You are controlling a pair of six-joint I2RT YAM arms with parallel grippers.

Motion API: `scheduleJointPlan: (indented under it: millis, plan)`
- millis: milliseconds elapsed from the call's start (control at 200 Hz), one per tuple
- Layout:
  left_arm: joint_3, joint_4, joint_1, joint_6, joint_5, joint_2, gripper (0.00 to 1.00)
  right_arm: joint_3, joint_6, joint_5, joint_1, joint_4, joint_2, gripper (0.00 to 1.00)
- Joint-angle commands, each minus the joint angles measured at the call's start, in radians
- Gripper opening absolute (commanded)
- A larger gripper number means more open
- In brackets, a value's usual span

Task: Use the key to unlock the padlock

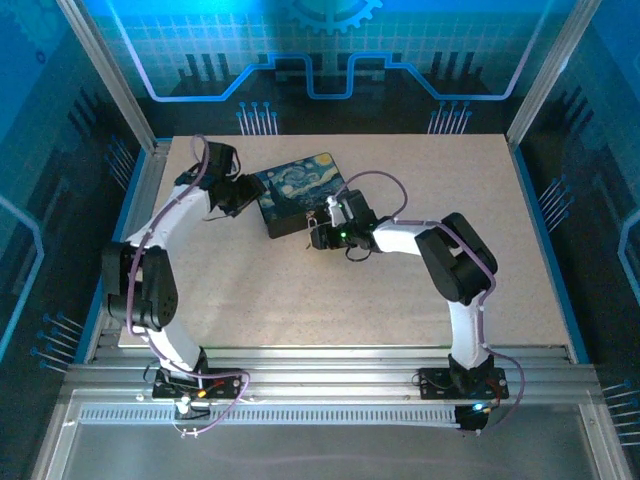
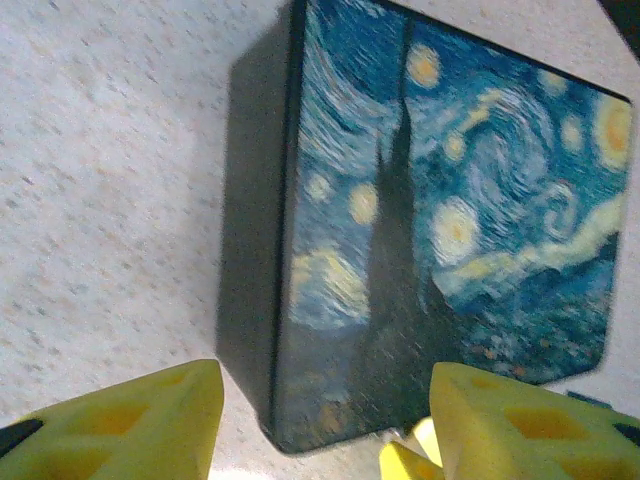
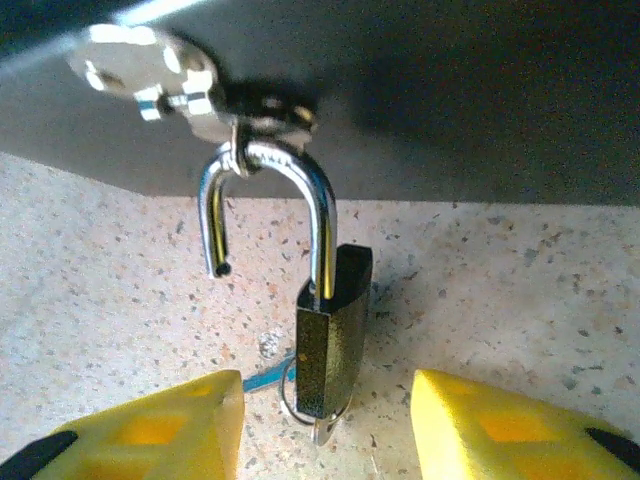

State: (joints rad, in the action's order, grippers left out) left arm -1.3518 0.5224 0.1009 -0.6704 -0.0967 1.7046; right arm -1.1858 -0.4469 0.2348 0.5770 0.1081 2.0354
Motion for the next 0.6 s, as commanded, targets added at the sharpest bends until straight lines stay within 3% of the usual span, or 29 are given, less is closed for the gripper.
scheduleJointPlan:
  millis: [0,125,215,420,595]
  plan:
    - [-0.050,-0.001,-0.008,0.082,0.129,0.049,0.58,-0.031,-0.050,-0.069,0.027,0.000,0.039,0.38]
    - [-0.102,-0.038,-0.009,0.126,0.176,0.099,0.57,-0.014,-0.127,-0.098,0.022,0.033,0.053,0.16]
    - [-0.150,-0.063,-0.009,0.179,0.213,0.138,0.58,0.057,-0.213,-0.092,0.006,0.125,0.019,0.09]
    - [-0.250,-0.145,-0.005,0.310,0.207,0.237,0.61,0.275,-0.532,-0.022,-0.059,0.451,-0.083,0.04]
    - [-0.279,-0.258,0.031,0.460,0.064,0.301,0.62,0.280,-0.665,0.016,-0.066,0.516,-0.088,0.04]
